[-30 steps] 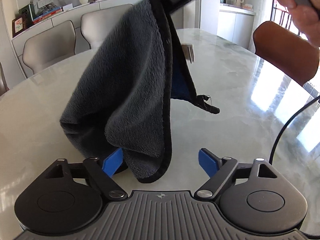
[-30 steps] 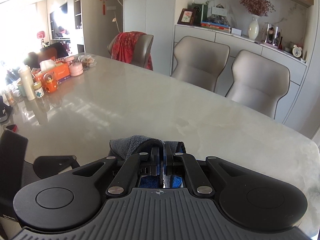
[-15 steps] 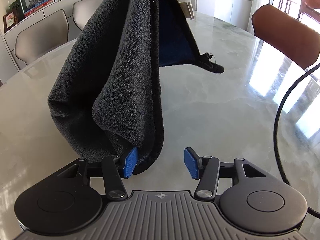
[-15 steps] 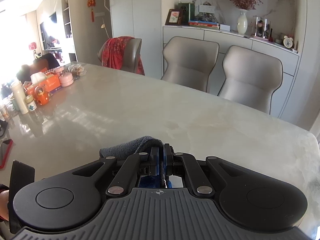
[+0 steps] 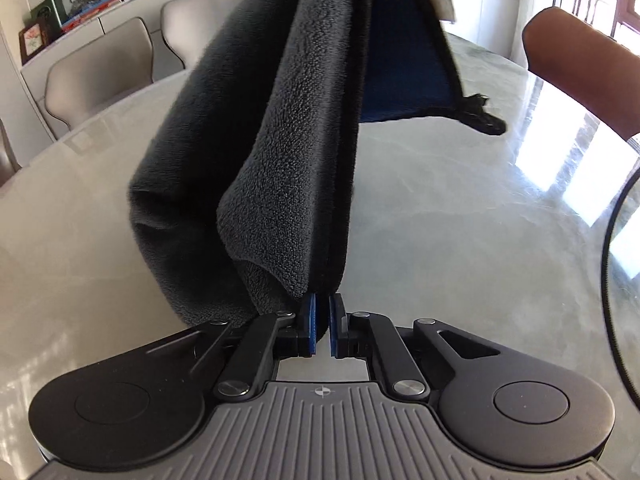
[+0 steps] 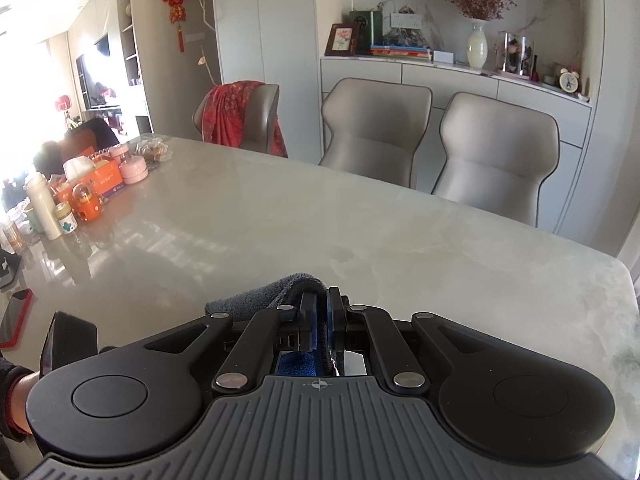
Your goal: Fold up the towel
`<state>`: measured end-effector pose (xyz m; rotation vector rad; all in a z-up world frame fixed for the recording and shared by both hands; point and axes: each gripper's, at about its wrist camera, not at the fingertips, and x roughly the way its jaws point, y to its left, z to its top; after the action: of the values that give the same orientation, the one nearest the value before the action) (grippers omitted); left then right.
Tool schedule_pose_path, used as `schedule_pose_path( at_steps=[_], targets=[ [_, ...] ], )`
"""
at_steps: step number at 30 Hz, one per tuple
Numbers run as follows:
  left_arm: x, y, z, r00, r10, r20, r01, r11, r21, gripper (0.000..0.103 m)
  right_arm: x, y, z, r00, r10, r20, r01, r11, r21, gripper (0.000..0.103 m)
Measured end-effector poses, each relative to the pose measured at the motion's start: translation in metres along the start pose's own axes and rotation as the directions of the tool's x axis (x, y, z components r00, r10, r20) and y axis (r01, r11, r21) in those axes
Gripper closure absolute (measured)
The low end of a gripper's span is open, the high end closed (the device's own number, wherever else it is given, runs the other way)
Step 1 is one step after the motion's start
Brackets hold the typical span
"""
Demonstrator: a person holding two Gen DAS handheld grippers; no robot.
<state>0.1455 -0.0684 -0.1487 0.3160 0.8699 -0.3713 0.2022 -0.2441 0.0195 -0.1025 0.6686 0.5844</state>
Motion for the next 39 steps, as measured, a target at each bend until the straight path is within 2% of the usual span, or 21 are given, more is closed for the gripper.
schedule_pose_path(
  at_steps=[5, 7, 10, 13, 14, 16, 18, 21, 23, 25, 27, 30, 32, 34, 38, 39],
  targets=[
    [-0.039, 0.033, 0.001, 0.994, 0.065, 0.083, -0.063, 0.997, -0.034, 0.098, -0.027, -0.003, 0.008, 0.998, -0.031, 0.049, 0.032, 0.999, -0.021, 0.099],
    [-0.055, 0.049, 0.011, 0.988, 0.096, 0.121, -0.090, 0.994, -0.057, 0.098, -0.038, -0.004, 0.011, 0.997, -0.043, 0.069, 0.045, 0.999, -0.029, 0.099],
    [-0.092, 0.081, 0.027, 0.969, 0.146, 0.198, -0.131, 0.988, -0.087, 0.099, -0.054, -0.005, 0.015, 0.993, -0.061, 0.098, 0.065, 0.997, -0.040, 0.099],
    [-0.124, 0.100, 0.051, 0.941, 0.203, 0.272, -0.194, 0.979, -0.059, 0.099, -0.070, -0.007, 0.020, 0.989, -0.078, 0.128, 0.085, 0.995, -0.051, 0.099],
    [-0.134, 0.105, 0.059, 0.932, 0.213, 0.293, -0.207, 0.977, -0.050, 0.099, -0.065, 0.001, 0.043, 0.987, -0.078, 0.138, 0.086, 0.995, -0.055, 0.099],
    [-0.149, 0.111, 0.075, 0.920, 0.220, 0.324, -0.217, 0.975, -0.047, 0.099, -0.073, 0.007, 0.056, 0.983, -0.085, 0.164, 0.100, 0.991, -0.087, 0.099],
    [-0.151, 0.114, 0.094, 0.912, 0.225, 0.343, -0.224, 0.974, -0.042, 0.101, -0.080, 0.013, 0.068, 0.975, -0.099, 0.199, 0.125, 0.984, -0.126, 0.099],
    [-0.160, 0.121, 0.125, 0.888, 0.267, 0.374, -0.277, 0.960, -0.027, 0.103, -0.087, 0.011, 0.088, 0.962, -0.121, 0.246, 0.162, 0.975, -0.153, 0.099],
    [-0.169, 0.132, 0.140, 0.879, 0.280, 0.385, -0.295, 0.955, -0.022, 0.103, -0.084, 0.007, 0.095, 0.963, -0.131, 0.235, 0.169, 0.974, -0.151, 0.099],
    [-0.173, 0.126, 0.140, 0.875, 0.289, 0.388, -0.308, 0.951, -0.013, 0.103, -0.077, 0.006, 0.094, 0.971, -0.131, 0.202, 0.164, 0.974, -0.154, 0.099],
    [-0.172, 0.129, 0.138, 0.883, 0.282, 0.374, -0.306, 0.952, 0.004, 0.103, -0.070, 0.005, 0.093, 0.977, -0.132, 0.168, 0.159, 0.975, -0.158, 0.098],
    [-0.155, 0.125, 0.114, 0.918, 0.223, 0.328, -0.240, 0.971, 0.013, 0.094, -0.054, 0.011, 0.074, 0.985, -0.136, 0.106, 0.149, 0.981, -0.125, 0.096],
    [-0.131, 0.114, 0.093, 0.949, 0.159, 0.270, -0.178, 0.983, 0.045, 0.094, -0.041, 0.018, 0.055, 0.989, -0.139, 0.060, 0.144, 0.986, -0.087, 0.094],
    [-0.104, 0.102, 0.072, 0.974, 0.103, 0.204, -0.122, 0.989, 0.082, 0.093, -0.028, 0.025, 0.036, 0.990, -0.139, 0.014, 0.139, 0.989, -0.050, 0.094],
    [-0.053, 0.091, 0.051, 0.995, 0.026, 0.099, -0.037, 0.993, 0.113, 0.089, -0.002, 0.040, -0.003, 0.988, -0.133, -0.077, 0.136, 0.990, 0.026, 0.090],
    [-0.043, 0.091, 0.048, 0.997, 0.023, 0.080, -0.032, 0.993, 0.115, 0.087, 0.004, 0.043, -0.012, 0.986, -0.131, -0.100, 0.136, 0.990, 0.045, 0.084]
  ],
)
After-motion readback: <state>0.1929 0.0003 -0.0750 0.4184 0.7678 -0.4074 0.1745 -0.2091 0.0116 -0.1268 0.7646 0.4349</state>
